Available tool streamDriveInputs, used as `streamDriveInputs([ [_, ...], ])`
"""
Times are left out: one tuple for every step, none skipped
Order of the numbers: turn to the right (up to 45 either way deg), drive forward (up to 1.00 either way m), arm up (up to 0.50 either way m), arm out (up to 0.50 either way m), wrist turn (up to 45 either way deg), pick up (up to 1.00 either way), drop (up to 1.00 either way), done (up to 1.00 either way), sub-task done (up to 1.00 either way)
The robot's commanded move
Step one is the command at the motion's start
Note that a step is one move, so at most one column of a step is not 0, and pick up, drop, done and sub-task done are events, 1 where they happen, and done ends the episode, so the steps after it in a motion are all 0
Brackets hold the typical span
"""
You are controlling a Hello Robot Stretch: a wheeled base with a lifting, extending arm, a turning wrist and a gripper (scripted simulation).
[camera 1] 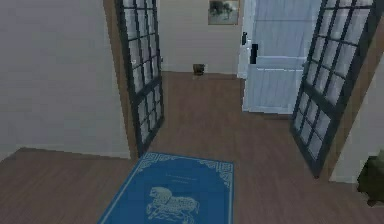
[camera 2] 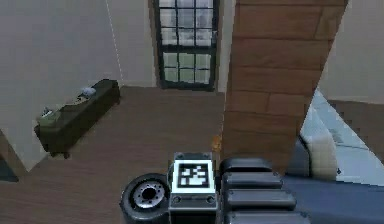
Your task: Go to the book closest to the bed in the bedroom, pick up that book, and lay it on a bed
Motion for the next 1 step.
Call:
streamDriveInputs([
  [0.0,1.00,0.00,0.00,0.0,0.00,0.00,0.00,0.00],
])
